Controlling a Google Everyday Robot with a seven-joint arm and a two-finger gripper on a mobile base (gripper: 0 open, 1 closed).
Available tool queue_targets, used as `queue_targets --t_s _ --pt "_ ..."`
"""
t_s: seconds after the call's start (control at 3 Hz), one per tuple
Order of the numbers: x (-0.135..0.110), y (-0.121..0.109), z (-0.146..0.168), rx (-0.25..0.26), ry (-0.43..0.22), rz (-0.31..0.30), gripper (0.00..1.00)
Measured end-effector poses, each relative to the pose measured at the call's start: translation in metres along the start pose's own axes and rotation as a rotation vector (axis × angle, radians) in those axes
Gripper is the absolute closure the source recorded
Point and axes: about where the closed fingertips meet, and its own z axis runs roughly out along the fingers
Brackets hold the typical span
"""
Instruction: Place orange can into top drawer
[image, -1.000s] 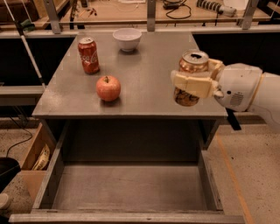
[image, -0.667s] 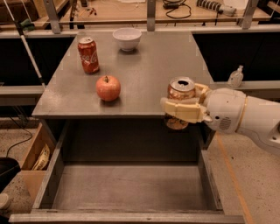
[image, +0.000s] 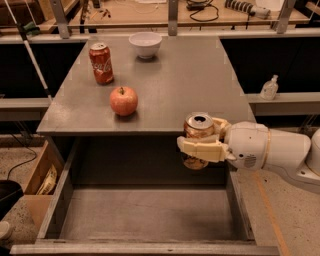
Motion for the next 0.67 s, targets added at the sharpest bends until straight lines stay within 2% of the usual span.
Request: queue_targets --t_s 0.33,0.67 --pt "0.030 0.003 0.011 0.002 0.014 -0.009 1.00" --pt "0.086 0.011 0.018 -0.019 0.029 -0.031 1.00"
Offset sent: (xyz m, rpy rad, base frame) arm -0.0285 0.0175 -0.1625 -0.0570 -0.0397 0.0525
